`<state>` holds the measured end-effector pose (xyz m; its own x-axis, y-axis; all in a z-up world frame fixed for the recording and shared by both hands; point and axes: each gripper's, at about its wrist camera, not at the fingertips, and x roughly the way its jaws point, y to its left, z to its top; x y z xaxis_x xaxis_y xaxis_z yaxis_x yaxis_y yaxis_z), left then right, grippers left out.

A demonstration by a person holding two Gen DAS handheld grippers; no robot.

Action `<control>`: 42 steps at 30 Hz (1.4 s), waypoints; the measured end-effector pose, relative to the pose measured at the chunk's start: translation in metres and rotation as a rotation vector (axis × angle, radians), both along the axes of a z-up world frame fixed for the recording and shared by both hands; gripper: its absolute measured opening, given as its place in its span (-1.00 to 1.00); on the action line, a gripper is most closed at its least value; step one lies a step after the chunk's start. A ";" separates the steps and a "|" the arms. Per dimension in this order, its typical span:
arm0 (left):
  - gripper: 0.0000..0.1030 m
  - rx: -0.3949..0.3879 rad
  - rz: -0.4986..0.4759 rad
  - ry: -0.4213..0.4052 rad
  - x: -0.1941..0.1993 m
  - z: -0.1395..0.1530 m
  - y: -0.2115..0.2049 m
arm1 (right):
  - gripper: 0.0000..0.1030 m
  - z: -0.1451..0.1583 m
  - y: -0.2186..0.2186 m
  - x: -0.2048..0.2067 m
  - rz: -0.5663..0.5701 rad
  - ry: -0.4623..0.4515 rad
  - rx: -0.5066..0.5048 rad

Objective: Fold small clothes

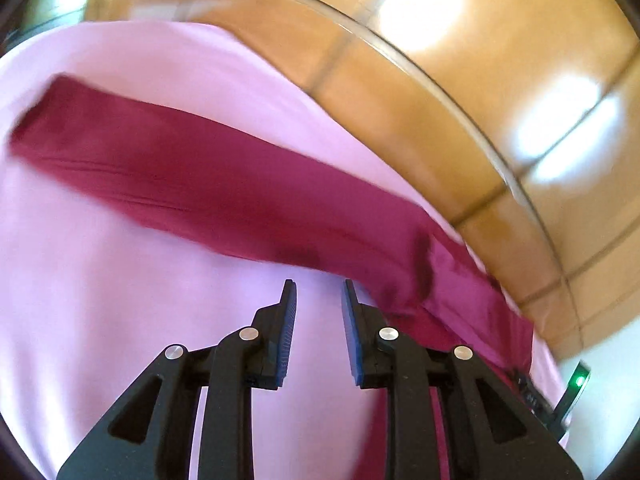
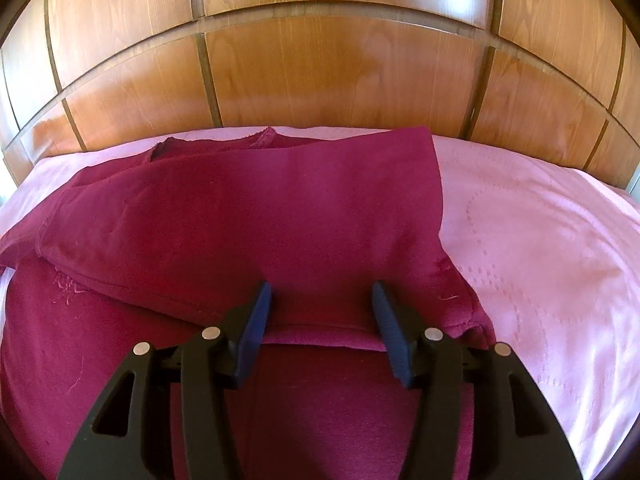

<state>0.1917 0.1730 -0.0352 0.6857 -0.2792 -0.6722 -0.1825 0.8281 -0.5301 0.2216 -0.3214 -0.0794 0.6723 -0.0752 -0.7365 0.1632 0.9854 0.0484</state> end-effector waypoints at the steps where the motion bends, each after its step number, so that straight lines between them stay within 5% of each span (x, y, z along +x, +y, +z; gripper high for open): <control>1: -0.59 -0.011 0.044 0.005 -0.005 0.000 0.017 | 0.04 0.000 0.000 0.000 0.001 0.000 0.001; 7: -0.59 -0.094 0.312 0.024 -0.034 -0.005 0.116 | 0.04 0.000 -0.001 -0.002 0.001 -0.007 0.006; 10: -0.57 -0.218 0.401 0.028 -0.035 -0.015 0.158 | 0.06 0.000 0.000 -0.003 -0.001 -0.006 -0.009; 12: -0.23 -0.263 0.449 0.049 -0.033 -0.022 0.175 | 0.06 0.000 0.001 -0.003 -0.003 -0.006 -0.014; 13: -0.22 -0.279 0.486 0.062 -0.033 -0.027 0.183 | 0.06 0.000 0.001 -0.003 -0.003 -0.006 -0.016; 17: -0.22 -0.310 0.530 0.051 -0.022 -0.034 0.204 | 0.07 0.000 0.003 -0.003 -0.006 -0.006 -0.026; 20: -0.52 -0.251 0.518 0.067 -0.006 -0.029 0.198 | 0.08 0.000 0.003 -0.002 -0.007 -0.004 -0.033; 23: -0.84 -0.191 0.495 0.101 0.006 -0.030 0.194 | 0.09 0.000 0.004 -0.002 -0.010 -0.005 -0.041; 28: -0.87 -0.099 0.380 -0.008 -0.001 0.010 0.158 | 0.09 0.000 0.004 -0.002 -0.011 -0.006 -0.043; 35: -0.87 -0.009 0.048 -0.148 0.002 0.066 0.021 | 0.09 0.001 0.004 -0.003 -0.010 -0.007 -0.041; 42: -0.87 0.019 -0.222 -0.102 0.014 0.045 -0.112 | 0.09 0.001 0.004 -0.003 -0.010 -0.011 -0.027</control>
